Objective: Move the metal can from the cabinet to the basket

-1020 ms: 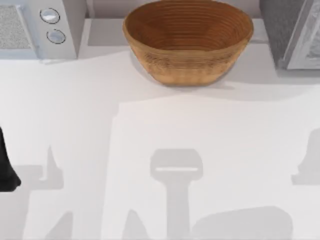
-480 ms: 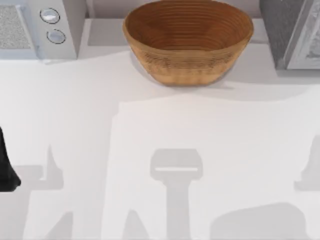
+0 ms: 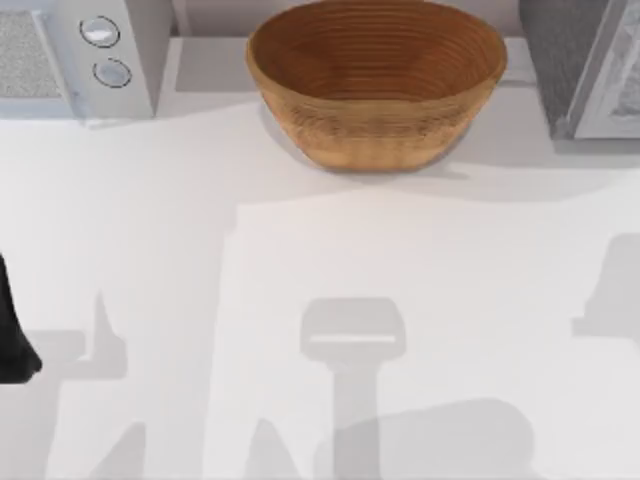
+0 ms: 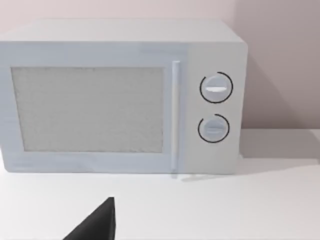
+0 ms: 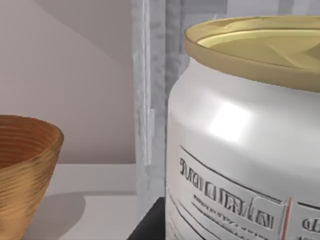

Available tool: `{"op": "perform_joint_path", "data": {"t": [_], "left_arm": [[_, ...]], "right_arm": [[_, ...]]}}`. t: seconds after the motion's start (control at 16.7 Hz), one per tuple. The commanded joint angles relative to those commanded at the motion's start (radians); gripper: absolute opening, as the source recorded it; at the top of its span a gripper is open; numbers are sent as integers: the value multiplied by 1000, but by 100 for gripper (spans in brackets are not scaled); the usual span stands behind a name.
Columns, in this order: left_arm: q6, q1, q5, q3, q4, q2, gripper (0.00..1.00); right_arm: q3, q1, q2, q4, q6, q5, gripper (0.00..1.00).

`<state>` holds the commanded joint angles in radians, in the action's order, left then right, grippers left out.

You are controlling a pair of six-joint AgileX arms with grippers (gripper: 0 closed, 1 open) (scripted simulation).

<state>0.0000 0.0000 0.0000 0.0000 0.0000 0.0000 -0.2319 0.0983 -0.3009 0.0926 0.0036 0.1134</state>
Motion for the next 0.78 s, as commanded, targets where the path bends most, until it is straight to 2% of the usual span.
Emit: {"op": "perform_joint_path", "data": {"t": [0.78], "left_arm": [[0, 0, 0, 0, 0, 0, 100]], "right_arm": [[-924, 393, -1335, 389, 10, 389, 0]]}}
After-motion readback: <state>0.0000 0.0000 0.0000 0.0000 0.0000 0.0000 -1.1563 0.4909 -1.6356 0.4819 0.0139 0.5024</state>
